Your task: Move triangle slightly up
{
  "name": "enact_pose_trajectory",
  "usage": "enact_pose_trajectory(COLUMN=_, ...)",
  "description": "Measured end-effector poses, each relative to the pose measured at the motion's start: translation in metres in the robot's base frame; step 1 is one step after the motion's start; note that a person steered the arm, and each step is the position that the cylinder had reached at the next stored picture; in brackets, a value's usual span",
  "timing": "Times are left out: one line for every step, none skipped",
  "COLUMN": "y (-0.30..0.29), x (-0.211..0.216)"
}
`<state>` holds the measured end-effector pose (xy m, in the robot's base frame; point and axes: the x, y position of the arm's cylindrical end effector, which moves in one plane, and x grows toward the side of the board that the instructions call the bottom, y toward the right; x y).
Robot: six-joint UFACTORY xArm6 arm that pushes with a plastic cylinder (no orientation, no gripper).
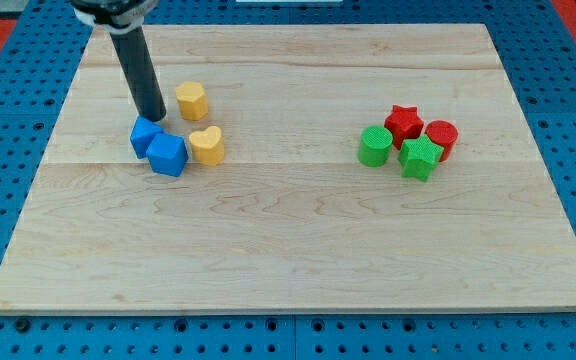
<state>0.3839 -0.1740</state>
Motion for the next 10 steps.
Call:
enact_pose_trajectory(y=-0.034, x=0.011)
enact_pose_trajectory(y=-0.057, x=-0.003)
enact_pose_trajectory(y=-0.096, x=0.021)
enact_pose_trajectory(y=-0.015, x=0.036)
enact_pose_trajectory(y=0.053, x=0.044)
enact_pose_trajectory(y=0.058, x=0.059)
enact_pose_trajectory(y=0.084, x=0.059)
enact_pose_trajectory(y=0.092, x=0.104)
enact_pose_trajectory(y=0.154, x=0.112)
enact_pose_trajectory(y=0.151, x=0.074)
